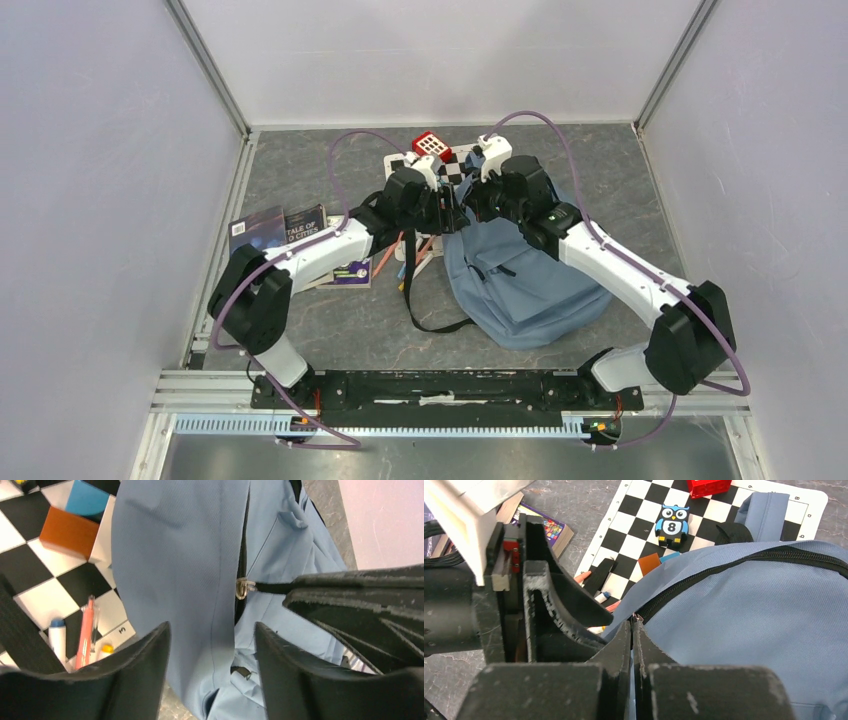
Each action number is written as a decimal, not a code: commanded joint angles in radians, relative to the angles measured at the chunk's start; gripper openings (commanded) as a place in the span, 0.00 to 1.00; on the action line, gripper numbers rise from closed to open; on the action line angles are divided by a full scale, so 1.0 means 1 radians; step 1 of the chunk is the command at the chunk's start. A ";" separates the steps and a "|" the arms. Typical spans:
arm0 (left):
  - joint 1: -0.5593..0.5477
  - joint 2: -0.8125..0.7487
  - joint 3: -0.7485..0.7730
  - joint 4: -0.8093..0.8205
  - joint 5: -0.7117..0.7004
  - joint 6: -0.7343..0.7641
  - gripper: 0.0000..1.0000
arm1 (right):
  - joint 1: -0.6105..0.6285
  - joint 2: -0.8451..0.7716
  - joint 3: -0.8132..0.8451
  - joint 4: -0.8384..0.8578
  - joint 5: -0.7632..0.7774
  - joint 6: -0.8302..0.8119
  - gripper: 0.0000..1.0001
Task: Pack the student bag
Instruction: Unzip the student bag at the center of the board.
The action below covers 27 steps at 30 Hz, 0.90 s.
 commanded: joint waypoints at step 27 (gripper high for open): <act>-0.003 -0.123 -0.140 0.096 0.211 0.049 0.02 | 0.004 -0.028 0.059 0.027 0.190 -0.082 0.00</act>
